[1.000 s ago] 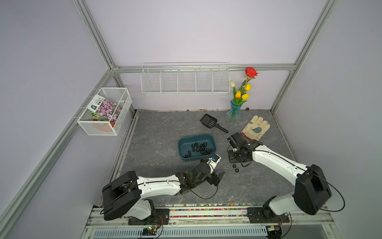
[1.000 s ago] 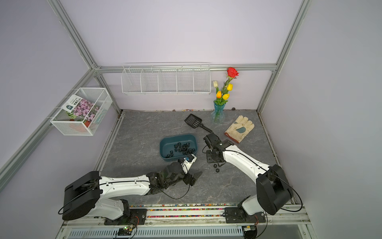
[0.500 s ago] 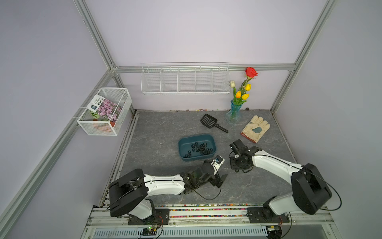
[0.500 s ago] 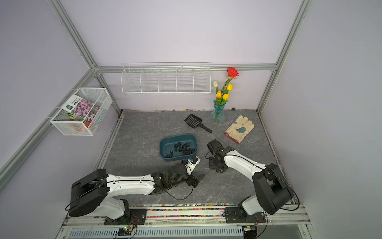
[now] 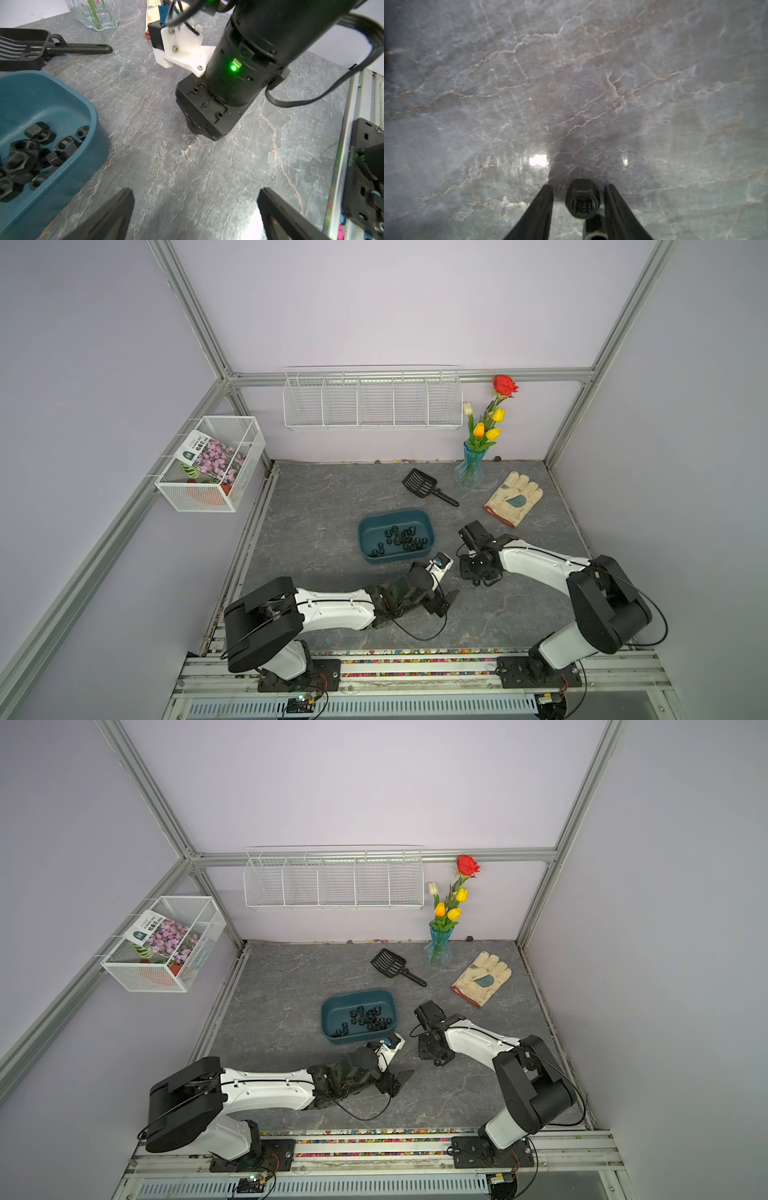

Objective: Put the nuts on the desktop into the storage box
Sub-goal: Pick up the nut from the center of the board.

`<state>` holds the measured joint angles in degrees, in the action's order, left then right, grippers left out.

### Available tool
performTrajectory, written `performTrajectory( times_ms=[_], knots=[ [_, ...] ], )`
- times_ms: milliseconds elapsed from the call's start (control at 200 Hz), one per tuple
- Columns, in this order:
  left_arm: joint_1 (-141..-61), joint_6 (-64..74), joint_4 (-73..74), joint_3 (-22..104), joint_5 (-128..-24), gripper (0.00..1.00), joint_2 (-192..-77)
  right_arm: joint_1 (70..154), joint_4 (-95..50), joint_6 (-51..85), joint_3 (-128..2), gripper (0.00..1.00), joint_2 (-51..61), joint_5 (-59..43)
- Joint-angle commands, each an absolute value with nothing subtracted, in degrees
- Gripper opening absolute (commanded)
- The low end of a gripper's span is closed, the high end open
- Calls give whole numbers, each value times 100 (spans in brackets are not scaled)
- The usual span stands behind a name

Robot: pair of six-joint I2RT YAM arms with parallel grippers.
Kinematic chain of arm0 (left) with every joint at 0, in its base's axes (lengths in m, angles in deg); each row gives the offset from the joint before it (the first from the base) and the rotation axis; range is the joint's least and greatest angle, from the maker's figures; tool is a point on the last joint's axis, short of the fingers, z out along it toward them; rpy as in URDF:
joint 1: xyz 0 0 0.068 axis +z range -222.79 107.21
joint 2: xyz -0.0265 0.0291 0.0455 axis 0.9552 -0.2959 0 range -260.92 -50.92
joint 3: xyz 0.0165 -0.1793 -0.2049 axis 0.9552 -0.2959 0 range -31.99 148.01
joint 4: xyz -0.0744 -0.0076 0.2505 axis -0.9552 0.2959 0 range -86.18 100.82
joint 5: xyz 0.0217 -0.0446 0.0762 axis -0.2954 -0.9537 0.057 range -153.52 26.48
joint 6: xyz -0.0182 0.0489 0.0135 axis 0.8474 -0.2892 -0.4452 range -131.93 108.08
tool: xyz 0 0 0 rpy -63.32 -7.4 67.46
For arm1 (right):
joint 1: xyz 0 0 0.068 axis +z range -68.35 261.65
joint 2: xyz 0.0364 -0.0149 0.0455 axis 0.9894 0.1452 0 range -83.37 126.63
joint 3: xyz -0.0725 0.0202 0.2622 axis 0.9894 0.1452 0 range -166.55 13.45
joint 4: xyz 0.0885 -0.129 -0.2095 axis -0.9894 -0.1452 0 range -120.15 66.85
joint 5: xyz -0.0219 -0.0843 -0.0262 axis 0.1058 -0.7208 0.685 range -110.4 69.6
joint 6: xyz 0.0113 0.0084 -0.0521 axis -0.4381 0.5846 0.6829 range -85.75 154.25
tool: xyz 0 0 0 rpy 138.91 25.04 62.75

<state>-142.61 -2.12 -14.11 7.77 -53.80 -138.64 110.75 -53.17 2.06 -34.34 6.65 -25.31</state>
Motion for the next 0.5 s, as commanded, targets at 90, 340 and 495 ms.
performTrajectory(
  times_ms=[90,340,495],
  knots=[
    [-14297,-184,-1411,975,-5448,98,-13933,11038,-5230,129,-3304,41,927,-2444],
    [-14292,-167,-1429,934,-5436,98,-13907,11039,-5317,136,-3289,31,848,-2513],
    [-14291,-162,-1430,922,-5411,98,-13889,11039,-5374,155,-3313,23,821,-2550]
  ],
)
